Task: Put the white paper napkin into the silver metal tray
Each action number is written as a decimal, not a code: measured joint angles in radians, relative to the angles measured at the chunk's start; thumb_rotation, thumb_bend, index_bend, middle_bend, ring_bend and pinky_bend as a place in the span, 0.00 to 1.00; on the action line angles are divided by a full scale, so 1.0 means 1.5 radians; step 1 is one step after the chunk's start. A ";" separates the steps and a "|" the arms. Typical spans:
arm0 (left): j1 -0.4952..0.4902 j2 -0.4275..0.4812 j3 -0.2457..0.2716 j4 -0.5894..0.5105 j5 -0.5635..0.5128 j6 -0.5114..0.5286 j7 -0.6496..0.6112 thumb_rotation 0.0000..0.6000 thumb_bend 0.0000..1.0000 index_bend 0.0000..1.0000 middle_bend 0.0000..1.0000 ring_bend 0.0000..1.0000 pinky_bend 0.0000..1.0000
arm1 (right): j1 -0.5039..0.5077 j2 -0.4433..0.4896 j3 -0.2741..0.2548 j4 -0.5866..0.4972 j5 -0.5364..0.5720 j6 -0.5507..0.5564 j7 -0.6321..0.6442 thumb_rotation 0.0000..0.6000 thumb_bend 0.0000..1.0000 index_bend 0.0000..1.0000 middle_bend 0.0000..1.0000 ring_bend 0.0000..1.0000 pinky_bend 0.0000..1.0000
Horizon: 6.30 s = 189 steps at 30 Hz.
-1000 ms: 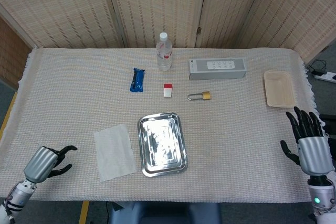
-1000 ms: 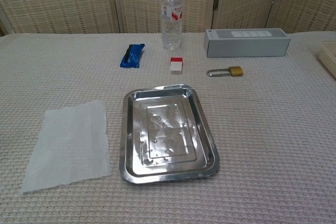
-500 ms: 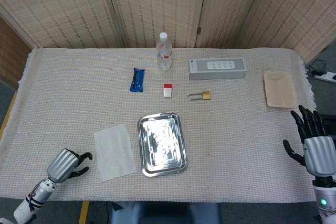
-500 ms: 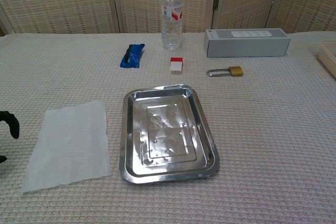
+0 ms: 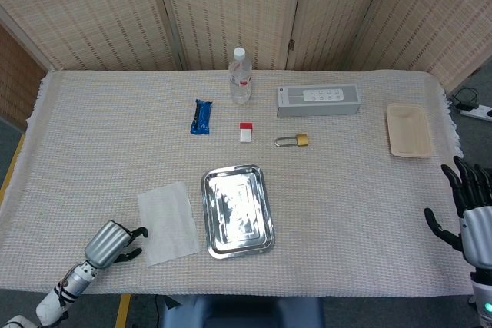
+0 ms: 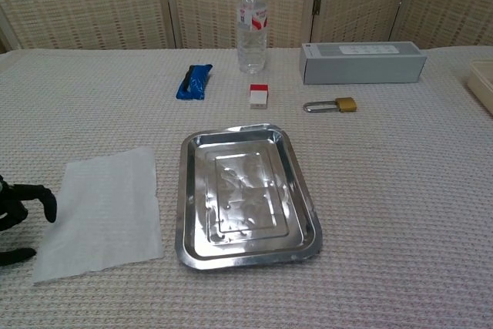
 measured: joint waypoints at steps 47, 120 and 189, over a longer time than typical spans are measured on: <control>-0.092 -0.055 -0.072 0.030 -0.104 0.146 -0.013 1.00 0.60 0.60 1.00 1.00 1.00 | 0.005 0.008 -0.006 -0.022 0.008 -0.042 -0.022 1.00 0.40 0.00 0.00 0.00 0.00; -0.191 -0.121 -0.046 -0.280 -0.061 -0.067 0.398 1.00 0.48 0.41 1.00 1.00 1.00 | -0.073 0.104 -0.026 -0.031 -0.054 0.098 0.209 1.00 0.40 0.00 0.00 0.00 0.00; -0.142 0.096 -0.062 -0.657 -0.067 -0.235 0.760 1.00 0.94 0.34 1.00 1.00 1.00 | -0.070 0.095 -0.037 -0.039 -0.073 0.094 0.170 1.00 0.40 0.00 0.00 0.00 0.00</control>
